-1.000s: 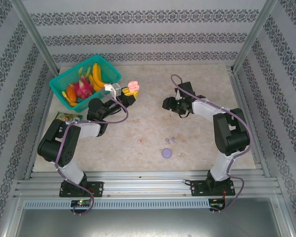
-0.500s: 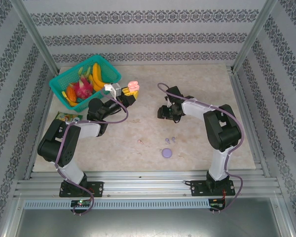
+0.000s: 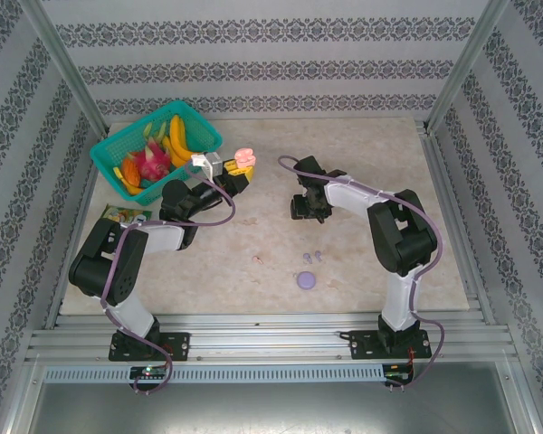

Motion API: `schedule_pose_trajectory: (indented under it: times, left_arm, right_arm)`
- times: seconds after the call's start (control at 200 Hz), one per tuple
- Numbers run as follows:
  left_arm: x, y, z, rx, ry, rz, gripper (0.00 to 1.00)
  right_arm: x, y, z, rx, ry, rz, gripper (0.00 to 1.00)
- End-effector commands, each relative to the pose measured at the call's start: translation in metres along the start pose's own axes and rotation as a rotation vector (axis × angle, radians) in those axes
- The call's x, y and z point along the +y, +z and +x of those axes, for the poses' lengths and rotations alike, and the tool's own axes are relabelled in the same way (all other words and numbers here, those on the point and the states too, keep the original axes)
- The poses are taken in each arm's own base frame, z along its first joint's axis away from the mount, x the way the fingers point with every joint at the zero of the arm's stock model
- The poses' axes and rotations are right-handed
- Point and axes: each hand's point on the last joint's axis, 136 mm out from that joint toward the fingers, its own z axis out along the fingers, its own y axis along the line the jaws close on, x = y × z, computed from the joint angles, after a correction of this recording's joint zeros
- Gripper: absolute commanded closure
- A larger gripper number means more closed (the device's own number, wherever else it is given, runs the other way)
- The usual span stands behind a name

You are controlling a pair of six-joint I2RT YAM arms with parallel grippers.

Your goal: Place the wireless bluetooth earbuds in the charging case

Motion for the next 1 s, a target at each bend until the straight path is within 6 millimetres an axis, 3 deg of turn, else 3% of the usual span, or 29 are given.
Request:
schedule_pose_trajectory:
  times: [0.0, 0.994]
  left_arm:
    - [-0.011, 0.000, -0.019, -0.057, 0.041, 0.026, 1.00]
    - [-0.009, 0.001, -0.018, -0.059, 0.035, 0.022, 1.00]
  right_arm:
    - [-0.003, 0.005, 0.003, 0.024, -0.033, 0.042, 0.50]
    - [-0.005, 0.014, 0.005, 0.055, -0.078, 0.084, 0.72]
